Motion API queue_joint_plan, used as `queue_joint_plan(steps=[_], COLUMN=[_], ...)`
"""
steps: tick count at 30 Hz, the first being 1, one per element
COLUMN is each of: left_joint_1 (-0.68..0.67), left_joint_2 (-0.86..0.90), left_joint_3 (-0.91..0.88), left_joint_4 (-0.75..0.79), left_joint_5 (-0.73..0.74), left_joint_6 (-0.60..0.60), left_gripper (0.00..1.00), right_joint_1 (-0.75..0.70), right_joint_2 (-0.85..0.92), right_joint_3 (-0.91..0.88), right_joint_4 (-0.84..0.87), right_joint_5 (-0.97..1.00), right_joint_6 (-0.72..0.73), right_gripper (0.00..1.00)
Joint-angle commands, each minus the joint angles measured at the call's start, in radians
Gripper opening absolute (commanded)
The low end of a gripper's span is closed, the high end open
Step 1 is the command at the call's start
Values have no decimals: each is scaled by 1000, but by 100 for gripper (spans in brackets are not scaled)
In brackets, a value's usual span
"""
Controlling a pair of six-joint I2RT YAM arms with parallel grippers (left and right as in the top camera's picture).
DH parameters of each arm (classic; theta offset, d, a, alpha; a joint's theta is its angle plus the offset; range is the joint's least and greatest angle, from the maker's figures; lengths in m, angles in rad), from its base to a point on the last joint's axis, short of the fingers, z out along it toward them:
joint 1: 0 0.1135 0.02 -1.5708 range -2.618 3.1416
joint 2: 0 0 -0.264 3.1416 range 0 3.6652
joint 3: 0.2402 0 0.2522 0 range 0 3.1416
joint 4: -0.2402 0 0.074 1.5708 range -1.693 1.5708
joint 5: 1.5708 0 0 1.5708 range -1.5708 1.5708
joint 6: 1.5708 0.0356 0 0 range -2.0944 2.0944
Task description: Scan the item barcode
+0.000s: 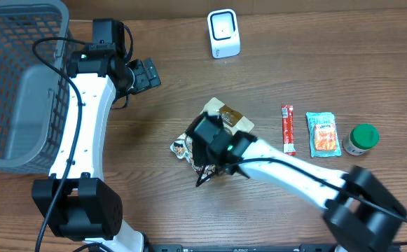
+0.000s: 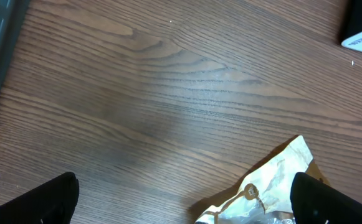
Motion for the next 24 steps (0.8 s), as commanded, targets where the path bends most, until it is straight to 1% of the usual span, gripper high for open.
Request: queue_joint_plan(steps=[1, 3, 5, 8, 9, 11, 14, 16, 19, 21, 24], left_joint_1=[3, 3, 3, 3, 3, 3, 3, 3, 3, 3, 3], left_joint_2=[-20, -20, -20, -20, -20, -20, -20, -20, -20, -20, -20], left_joint_3=[14, 14, 14, 14, 14, 14, 14, 14, 14, 14, 14], left_joint_4=[-1, -1, -1, -1, -1, 18, 47, 47, 42, -23, -96], left_joint_5=[-5, -6, -6, -5, -5, 3, 3, 2, 13, 56, 54], left_joint_6=[22, 22, 22, 22, 21, 9, 10, 10, 10, 10, 10], left_gripper=[99, 100, 100, 100, 100, 100, 100, 100, 100, 100, 100], right_joint_1=[-37, -68, -108, -168, -187, -220, -264, -289, -313, -323, -328], right_joint_2=[-74, -74, -74, -74, -74, -74, -74, -74, -74, -73, -73], right_joint_3=[41, 40, 40, 40, 40, 40, 40, 39, 34, 34, 34], right_joint_4=[-27, -54, -82, -99, -102, -108, -119, -128, -144, -160, -170], right_joint_5=[7, 6, -12, -113, -147, -190, -195, -195, -200, -202, -203], right_joint_6=[-153, -157, -200, -298, -324, -357, -364, -367, -415, -436, -436], right_gripper=[49, 53, 56, 66, 67, 69, 71, 72, 73, 73, 73])
